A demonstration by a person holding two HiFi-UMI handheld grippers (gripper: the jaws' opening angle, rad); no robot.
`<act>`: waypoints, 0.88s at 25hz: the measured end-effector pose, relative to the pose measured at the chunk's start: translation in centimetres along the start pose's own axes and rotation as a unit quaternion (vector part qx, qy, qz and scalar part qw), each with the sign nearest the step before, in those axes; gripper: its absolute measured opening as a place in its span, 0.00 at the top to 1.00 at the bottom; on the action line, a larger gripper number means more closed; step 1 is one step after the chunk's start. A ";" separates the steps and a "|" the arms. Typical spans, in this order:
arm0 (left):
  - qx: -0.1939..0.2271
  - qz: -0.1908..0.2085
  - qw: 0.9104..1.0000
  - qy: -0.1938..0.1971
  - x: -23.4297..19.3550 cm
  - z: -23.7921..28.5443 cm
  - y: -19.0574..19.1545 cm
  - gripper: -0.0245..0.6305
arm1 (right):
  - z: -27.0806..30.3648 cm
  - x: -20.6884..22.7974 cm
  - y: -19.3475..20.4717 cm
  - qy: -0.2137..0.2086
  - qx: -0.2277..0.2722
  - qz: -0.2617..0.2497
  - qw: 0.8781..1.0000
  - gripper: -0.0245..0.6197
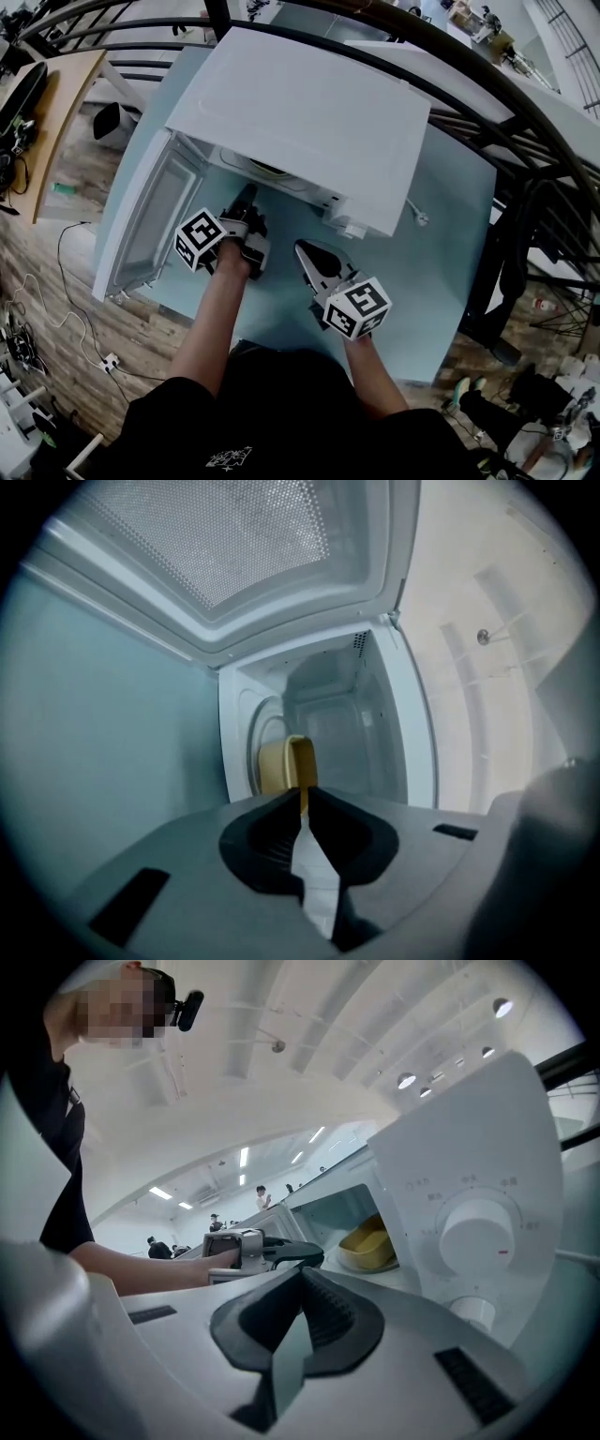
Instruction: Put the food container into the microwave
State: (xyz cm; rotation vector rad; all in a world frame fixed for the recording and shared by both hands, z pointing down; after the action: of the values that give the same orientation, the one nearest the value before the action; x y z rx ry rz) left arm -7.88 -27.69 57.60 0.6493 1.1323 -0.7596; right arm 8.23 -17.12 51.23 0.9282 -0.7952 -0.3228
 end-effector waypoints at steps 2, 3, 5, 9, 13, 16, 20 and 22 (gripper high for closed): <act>-0.002 0.003 1.000 0.006 0.3 -0.9 0.4 0.93 | -0.3 -0.8 0.1 0.001 0.001 -0.005 1.000 0.95; -0.004 0.005 1.000 0.009 0.4 -1.4 0.7 0.93 | -0.5 -1.1 0.2 0.002 0.001 -0.007 1.000 0.95; -0.009 0.008 1.000 0.015 0.7 -2.4 1.5 0.94 | -1.0 -1.9 0.3 0.003 0.004 -0.010 1.000 0.95; -0.017 0.015 0.999 0.031 1.3 -4.4 2.9 0.95 | -2.1 -3.3 0.5 0.005 0.015 -0.014 1.000 0.95; -0.030 0.022 0.998 0.049 1.7 -6.7 3.7 0.95 | -2.7 -4.8 0.8 0.012 0.022 -0.015 1.000 0.95; -0.042 0.039 0.997 0.059 2.4 -8.5 4.0 0.95 | -3.2 -6.1 0.6 0.017 0.029 -0.021 0.999 0.95; -0.065 0.076 0.992 0.071 3.5 -10.8 4.8 0.95 | -4.3 -7.7 0.5 0.026 0.040 -0.027 0.998 0.95; -0.076 0.095 0.990 0.077 3.9 -12.2 5.2 0.95 | -4.9 -8.7 0.7 0.031 0.045 -0.030 0.998 0.95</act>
State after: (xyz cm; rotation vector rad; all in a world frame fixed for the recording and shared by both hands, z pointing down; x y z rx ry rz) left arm -9.38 -15.83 50.60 0.6843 1.2368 -0.4615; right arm 5.90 -8.93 46.02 1.0426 -0.7299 -0.3111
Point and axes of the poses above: the fingertips, and each gripper's own axes: z forward along the fingers, x to its right, y out of its underside, the point moved 5 cm from there along -z, backward along the fingers, and after that the axes turned 5 degrees about -x, right-handed, at the moved point
